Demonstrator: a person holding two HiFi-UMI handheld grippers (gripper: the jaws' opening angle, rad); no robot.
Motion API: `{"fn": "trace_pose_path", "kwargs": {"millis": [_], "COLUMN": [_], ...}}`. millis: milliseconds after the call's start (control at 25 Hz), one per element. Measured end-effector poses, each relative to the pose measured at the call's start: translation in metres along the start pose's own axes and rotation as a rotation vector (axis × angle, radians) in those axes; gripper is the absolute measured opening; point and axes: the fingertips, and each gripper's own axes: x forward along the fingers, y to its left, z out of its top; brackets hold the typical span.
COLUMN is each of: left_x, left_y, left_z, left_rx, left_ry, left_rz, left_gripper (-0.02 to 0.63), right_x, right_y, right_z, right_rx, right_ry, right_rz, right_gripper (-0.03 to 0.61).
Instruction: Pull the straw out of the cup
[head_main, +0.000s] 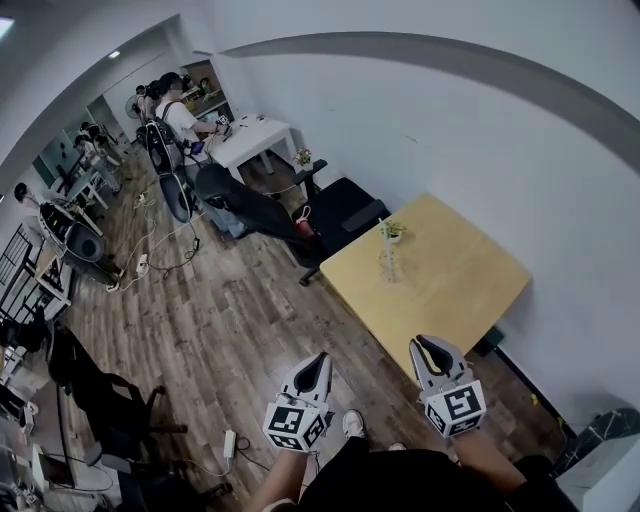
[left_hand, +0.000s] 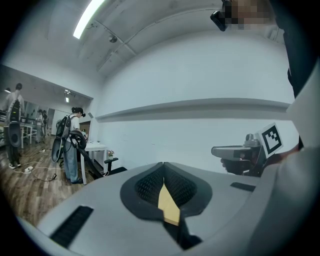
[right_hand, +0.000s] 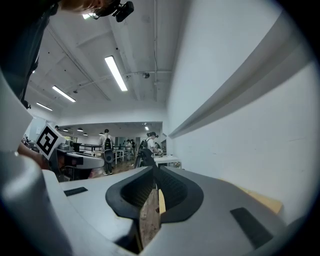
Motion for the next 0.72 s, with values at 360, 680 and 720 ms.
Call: {"fn": "trace_pose_path", "kwargs": {"millis": [360, 680, 720], "left_x": [0.044, 0.082, 0.086], "left_y": [0.049, 0.081, 0.082], "left_z": [-0.003, 0.002, 0.002], "left_rx": [-0.011, 0.045, 0.075], "left_ry": [0.028, 0.031, 0.037], "left_rz": [-0.047, -0.104, -0.117], "left_gripper": [0.020, 0.020, 0.020], "right_x": [0.061, 0.115, 0.120], "right_y": [-0.013, -0.021, -0.023], "right_z": [-0.008, -0.005, -0.004], "right_rx": [0.017, 0.005, -0.002], "right_ry": [0.018, 0.033, 0.034], "right_rz": [-0.075, -0.166, -0.186], "right_gripper": [0.247, 0.452, 0.486]}}
